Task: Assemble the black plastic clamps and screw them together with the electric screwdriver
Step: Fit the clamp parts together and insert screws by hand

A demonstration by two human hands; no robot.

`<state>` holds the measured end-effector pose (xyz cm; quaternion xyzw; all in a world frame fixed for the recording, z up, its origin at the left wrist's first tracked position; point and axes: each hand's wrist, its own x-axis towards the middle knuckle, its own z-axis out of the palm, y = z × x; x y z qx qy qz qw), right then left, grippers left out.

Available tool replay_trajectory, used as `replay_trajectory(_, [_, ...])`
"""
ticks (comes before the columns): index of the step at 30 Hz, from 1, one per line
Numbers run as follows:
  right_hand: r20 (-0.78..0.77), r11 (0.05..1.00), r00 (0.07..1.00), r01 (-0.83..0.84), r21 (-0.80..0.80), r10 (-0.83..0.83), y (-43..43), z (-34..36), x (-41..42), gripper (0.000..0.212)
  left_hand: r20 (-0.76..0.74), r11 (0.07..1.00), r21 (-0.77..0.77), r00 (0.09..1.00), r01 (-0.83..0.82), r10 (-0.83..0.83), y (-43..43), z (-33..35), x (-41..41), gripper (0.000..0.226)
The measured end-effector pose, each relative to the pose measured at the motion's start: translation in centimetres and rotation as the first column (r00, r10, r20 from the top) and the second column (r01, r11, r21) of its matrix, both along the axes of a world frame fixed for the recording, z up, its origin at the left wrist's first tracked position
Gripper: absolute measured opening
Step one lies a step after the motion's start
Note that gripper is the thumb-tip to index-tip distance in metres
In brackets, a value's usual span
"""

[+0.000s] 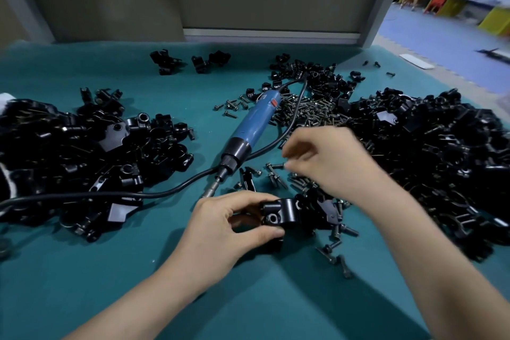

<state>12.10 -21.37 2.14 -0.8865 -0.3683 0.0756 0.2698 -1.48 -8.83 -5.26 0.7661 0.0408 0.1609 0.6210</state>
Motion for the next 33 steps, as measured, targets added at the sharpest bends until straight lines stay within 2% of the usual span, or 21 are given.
replay_trajectory(1, [0.0,0.989,0.999,-0.033,-0.147,0.033,1.1,-0.7,0.6,0.015,-0.007,1.0,-0.007,1.0,-0.001,0.001,-0.1,0.0,0.0,0.038])
replay_trajectory(3, [0.029,0.948,0.995,-0.083,-0.306,0.097,2.5,-1.9,1.2,0.016,-0.012,1.0,-0.01,1.0,0.003,-0.003,-0.1,0.0,0.0,0.037])
replay_trajectory(9, [0.104,0.919,0.977,-0.134,-0.371,0.185,2.7,-2.4,1.5,0.024,-0.005,1.0,-0.013,1.0,0.014,-0.014,0.1,-0.2,0.1,0.036])
replay_trajectory(11, [0.088,0.949,0.981,-0.144,-0.282,0.175,1.9,-1.9,1.1,0.023,-0.002,1.0,-0.01,1.0,0.009,-0.009,0.0,-0.2,0.0,0.038])
replay_trajectory(13, [-0.007,0.987,0.987,-0.159,-0.035,0.158,0.7,-0.8,0.3,0.023,-0.001,1.0,0.006,1.0,0.002,-0.002,0.0,-0.1,0.1,0.039])
replay_trajectory(15, [-0.115,0.931,0.969,-0.169,0.324,0.216,-1.0,0.3,-1.1,0.022,-0.005,1.0,0.025,1.0,-0.008,0.008,0.1,-0.2,0.2,0.039])
replay_trajectory(16, [-0.127,0.883,0.957,-0.183,0.432,0.26,-1.8,0.6,-2.0,0.022,-0.008,0.999,0.034,1.0,-0.016,0.016,0.1,-0.2,0.2,0.037])
replay_trajectory(17, [-0.108,0.855,0.95,-0.209,0.475,0.293,-2.3,0.5,-3.0,0.02,-0.007,0.999,0.046,1.0,-0.02,0.02,0.1,-0.2,0.2,0.035])
replay_trajectory(21, [0.233,0.893,0.946,-0.297,0.338,0.226,-2.5,-1.7,-5.8,0.014,0.023,0.999,0.041,1.0,-0.009,0.009,0.0,-0.1,0.1,0.025])
replay_trajectory(22, [0.278,0.897,0.938,-0.295,0.33,0.206,-2.5,-2.2,-6.0,0.013,0.025,0.999,0.032,1.0,-0.01,0.009,0.0,-0.2,0.0,0.027])
replay_trajectory(25, [0.34,0.882,0.927,-0.289,0.373,0.161,-2.7,-3.2,-6.3,0.01,0.021,1.0,0.028,1.0,0.005,-0.005,0.0,-0.4,0.0,0.031])
replay_trajectory(29, [0.401,0.909,0.909,-0.26,0.326,0.116,-2.4,-3.4,-6.5,0.009,0.042,1.0,0.025,0.999,-0.008,0.007,-0.1,-0.3,0.1,0.033])
replay_trajectory(33, [0.335,0.925,0.94,-0.182,0.334,0.065,-2.3,-3.2,-6.2,0.017,0.079,1.0,0.021,0.997,-0.007,0.006,-0.3,-0.1,-0.1,0.031])
